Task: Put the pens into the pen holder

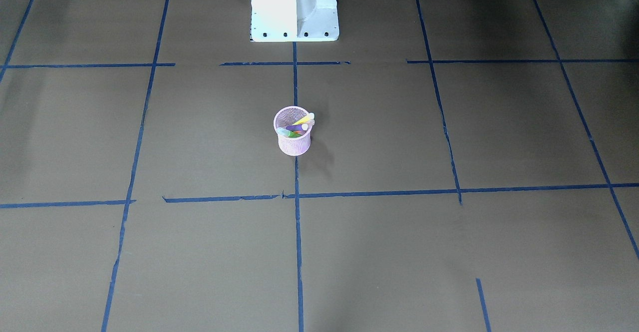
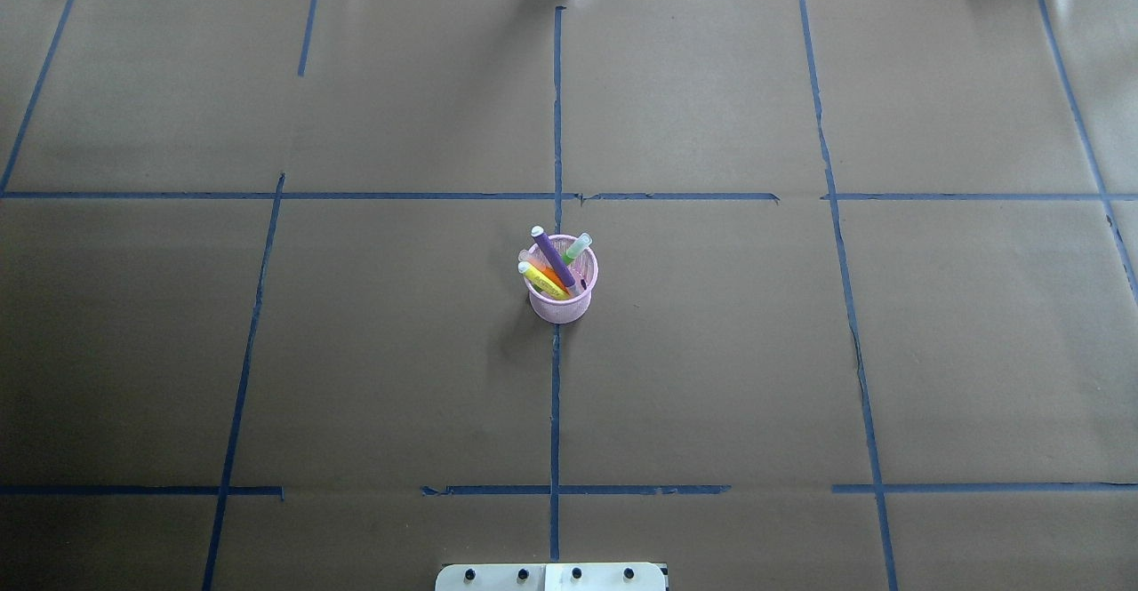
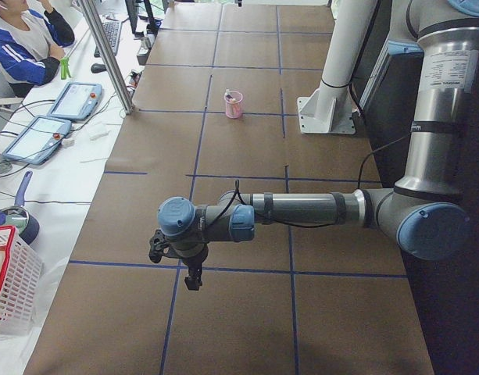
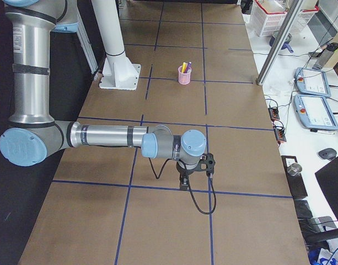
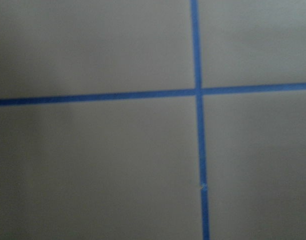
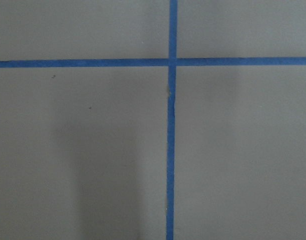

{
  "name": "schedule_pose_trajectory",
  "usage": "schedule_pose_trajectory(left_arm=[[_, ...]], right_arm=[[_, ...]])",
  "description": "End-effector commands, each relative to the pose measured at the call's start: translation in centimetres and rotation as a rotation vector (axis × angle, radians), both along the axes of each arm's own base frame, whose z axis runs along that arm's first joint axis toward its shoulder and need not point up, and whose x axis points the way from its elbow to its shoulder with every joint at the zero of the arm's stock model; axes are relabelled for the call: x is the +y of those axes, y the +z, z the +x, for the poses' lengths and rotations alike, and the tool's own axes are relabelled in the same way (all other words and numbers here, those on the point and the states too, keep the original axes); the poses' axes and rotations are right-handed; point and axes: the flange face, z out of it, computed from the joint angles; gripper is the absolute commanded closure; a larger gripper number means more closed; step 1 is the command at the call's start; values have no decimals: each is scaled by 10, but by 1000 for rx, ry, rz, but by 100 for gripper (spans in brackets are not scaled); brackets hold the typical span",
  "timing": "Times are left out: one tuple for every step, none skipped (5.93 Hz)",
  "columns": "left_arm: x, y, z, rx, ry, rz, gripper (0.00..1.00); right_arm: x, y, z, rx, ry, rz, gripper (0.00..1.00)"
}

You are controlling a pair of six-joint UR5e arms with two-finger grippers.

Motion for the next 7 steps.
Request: schedule_pose_trajectory(left_arm=[[19,-11,-6,-1,-12,4,0],[23,-20,-6,-1,-12,-3,0],[24,-21,-5,9,-14,-12,0],[26,-22,-2,58,-17,-17,0],[27,-21,-1,60,-17,-18,0],[28,-19,-1,60,-17,-21,0],[28,-19,-1,60,-17,-21,0]], right_arm=[[17,16,24,-1,56,4,0],[17,9,36,-10,91,10,0],[14,-2,41,-10,105,26,0],[16,1,41,-10,106,14,0],[16,3,41,-12,105,11,0],[19,6,41,-12,106,4,0],[21,7,41,-12,106,3,0]])
